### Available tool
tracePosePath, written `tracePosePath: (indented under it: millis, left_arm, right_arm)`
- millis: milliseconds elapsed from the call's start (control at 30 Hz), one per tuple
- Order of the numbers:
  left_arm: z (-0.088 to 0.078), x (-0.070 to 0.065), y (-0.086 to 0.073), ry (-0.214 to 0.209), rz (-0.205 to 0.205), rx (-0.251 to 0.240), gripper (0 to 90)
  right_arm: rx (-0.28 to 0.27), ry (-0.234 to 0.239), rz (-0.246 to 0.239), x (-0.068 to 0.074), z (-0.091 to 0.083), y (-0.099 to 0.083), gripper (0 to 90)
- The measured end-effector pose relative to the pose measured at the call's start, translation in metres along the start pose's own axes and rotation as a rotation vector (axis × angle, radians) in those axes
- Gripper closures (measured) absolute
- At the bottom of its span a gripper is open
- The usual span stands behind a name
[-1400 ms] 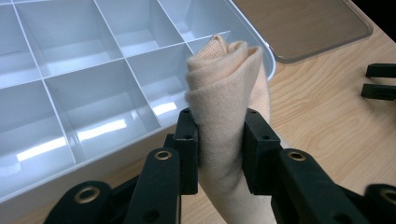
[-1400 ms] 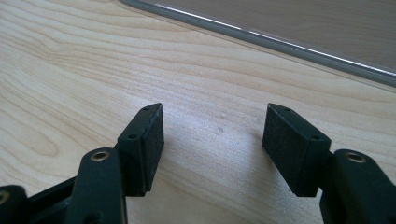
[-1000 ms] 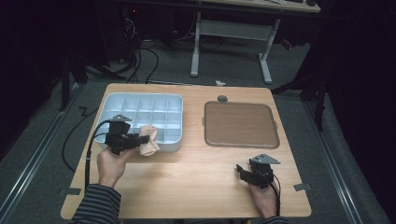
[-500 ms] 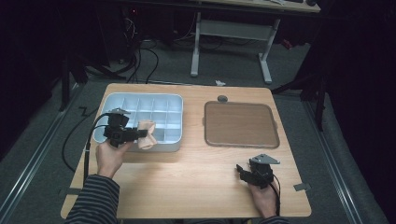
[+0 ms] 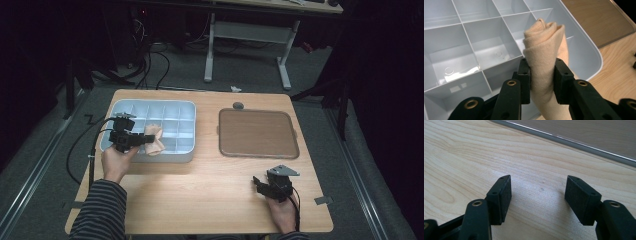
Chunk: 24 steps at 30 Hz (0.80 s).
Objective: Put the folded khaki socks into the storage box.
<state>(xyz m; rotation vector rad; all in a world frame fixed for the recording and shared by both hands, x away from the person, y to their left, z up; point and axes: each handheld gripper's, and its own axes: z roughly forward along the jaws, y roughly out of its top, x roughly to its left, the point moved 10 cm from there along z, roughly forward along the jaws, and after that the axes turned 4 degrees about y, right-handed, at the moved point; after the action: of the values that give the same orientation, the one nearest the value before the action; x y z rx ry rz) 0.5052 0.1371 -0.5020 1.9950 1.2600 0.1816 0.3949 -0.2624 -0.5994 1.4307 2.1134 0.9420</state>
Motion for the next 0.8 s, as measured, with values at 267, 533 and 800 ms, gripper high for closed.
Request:
tracePosePath:
  millis: [267, 533, 800]
  left_arm:
    - [0.009, 0.01, -0.004, -0.005, -0.017, 0.028, 71.2]
    - [0.021, 0.017, -0.01, 0.003, -0.016, 0.079, 71.5]
    - [0.032, 0.024, -0.014, -0.003, -0.026, 0.112, 71.9]
  right_arm:
    - [0.0, 0.0, 0.001, 0.0, 0.0, 0.0, 38.2]
    - [0.0, 0.0, 0.001, 0.0, 0.0, 0.0, 38.2]
    - [0.0, -0.001, 0.002, 0.0, 0.0, 0.0, 38.2]
